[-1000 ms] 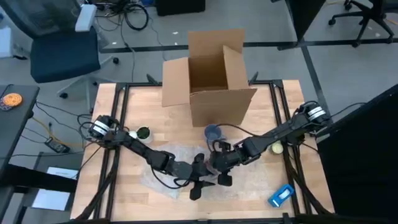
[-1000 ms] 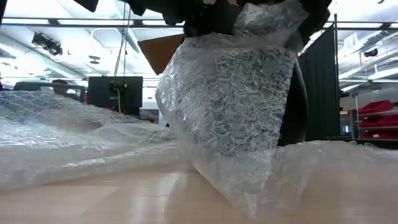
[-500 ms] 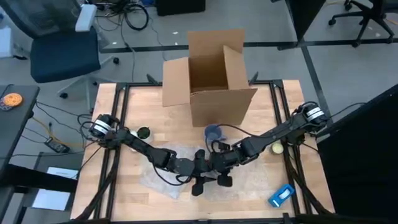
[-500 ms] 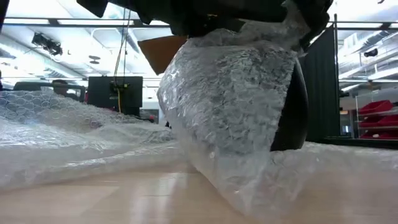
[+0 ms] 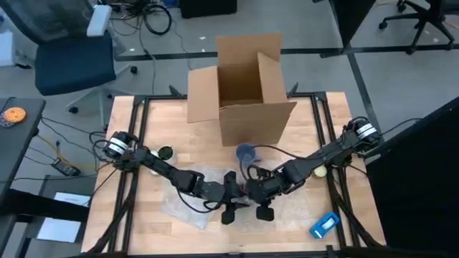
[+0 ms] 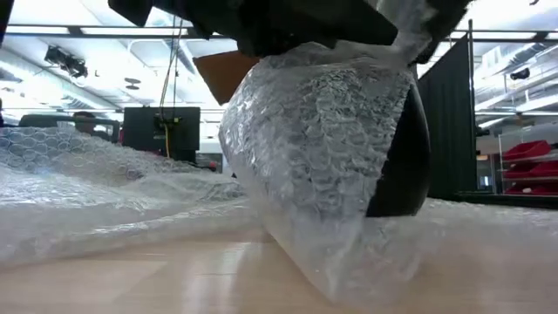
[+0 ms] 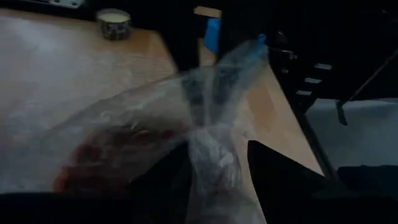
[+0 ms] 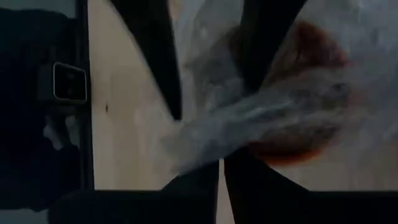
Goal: Wrap mug
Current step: Wrap the black mug with the top bubble wrap
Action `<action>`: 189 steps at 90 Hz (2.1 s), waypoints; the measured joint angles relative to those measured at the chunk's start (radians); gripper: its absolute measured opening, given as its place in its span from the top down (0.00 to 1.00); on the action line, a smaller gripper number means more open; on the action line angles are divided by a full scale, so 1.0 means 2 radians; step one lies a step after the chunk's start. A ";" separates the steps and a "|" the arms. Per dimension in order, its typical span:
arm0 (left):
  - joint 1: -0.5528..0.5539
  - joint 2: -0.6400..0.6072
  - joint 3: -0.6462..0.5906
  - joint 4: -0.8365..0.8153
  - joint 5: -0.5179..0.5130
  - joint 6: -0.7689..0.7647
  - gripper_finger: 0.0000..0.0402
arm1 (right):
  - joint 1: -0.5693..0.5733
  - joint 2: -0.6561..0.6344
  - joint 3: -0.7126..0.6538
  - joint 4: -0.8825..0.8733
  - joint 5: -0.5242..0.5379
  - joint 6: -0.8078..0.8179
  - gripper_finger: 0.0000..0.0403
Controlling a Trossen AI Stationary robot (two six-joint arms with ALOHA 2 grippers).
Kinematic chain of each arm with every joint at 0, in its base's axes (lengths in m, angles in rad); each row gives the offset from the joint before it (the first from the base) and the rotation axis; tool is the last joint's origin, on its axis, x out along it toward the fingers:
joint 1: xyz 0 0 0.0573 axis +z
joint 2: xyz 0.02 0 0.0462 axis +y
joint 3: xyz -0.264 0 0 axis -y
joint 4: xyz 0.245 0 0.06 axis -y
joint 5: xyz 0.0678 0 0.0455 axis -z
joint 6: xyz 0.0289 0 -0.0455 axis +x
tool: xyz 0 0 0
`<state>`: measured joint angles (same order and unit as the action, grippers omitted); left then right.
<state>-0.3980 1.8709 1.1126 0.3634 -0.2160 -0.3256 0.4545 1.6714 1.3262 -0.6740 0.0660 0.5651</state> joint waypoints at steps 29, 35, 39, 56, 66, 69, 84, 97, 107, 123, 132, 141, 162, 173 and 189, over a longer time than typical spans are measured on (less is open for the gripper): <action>0.000 -0.001 0.000 0.000 0.001 -0.010 0.62 | 0.004 -0.009 0.000 0.017 0.057 -0.004 1.00; 0.000 -0.001 0.000 0.001 0.006 -0.003 0.60 | 0.004 -0.001 0.000 0.034 0.052 -0.018 1.00; 0.000 -0.004 0.000 0.001 0.009 0.006 0.57 | 0.003 0.004 0.000 0.043 0.047 -0.029 1.00; 0.000 -0.008 0.017 -0.037 0.036 0.029 0.47 | -0.006 0.013 0.001 0.038 0.040 -0.036 1.00; 0.000 -0.010 0.064 -0.136 0.051 0.043 0.44 | -0.008 0.014 0.001 0.040 0.039 -0.036 1.00; 0.000 -0.010 0.080 -0.173 0.051 0.046 0.44 | -0.008 0.014 0.001 0.039 0.040 -0.038 1.00; -0.002 -0.013 0.147 -0.311 0.055 0.058 0.43 | -0.010 0.016 0.000 0.036 0.047 -0.040 1.00; -0.006 -0.013 0.188 -0.372 0.054 0.071 0.43 | -0.008 0.014 0.000 0.037 0.048 -0.041 1.00; -0.007 -0.013 0.210 -0.399 0.053 0.071 0.43 | -0.010 0.017 0.000 0.036 0.052 -0.043 1.00; -0.016 -0.013 0.238 -0.424 0.045 0.070 0.43 | -0.012 0.032 0.000 0.038 0.050 -0.055 1.00; -0.030 -0.016 0.240 -0.407 0.008 0.070 0.43 | -0.016 0.044 0.000 0.032 0.044 -0.061 1.00; -0.043 -0.015 0.225 -0.399 -0.050 0.069 0.43 | -0.020 0.052 0.000 0.028 0.037 -0.061 1.00; -0.044 -0.013 0.143 -0.274 -0.091 0.031 0.43 | -0.023 0.055 0.000 0.029 0.029 -0.060 1.00; -0.026 -0.012 0.104 -0.217 -0.064 0.001 0.43 | -0.023 0.055 0.000 0.029 0.030 -0.057 1.00; -0.017 -0.012 0.061 -0.159 -0.016 -0.009 0.43 | -0.026 0.055 0.000 0.030 0.029 -0.057 1.00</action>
<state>-0.4317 1.8465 1.2346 0.0456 -0.2489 -0.3437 0.4019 1.7805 1.3258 -0.6147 0.1242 0.4511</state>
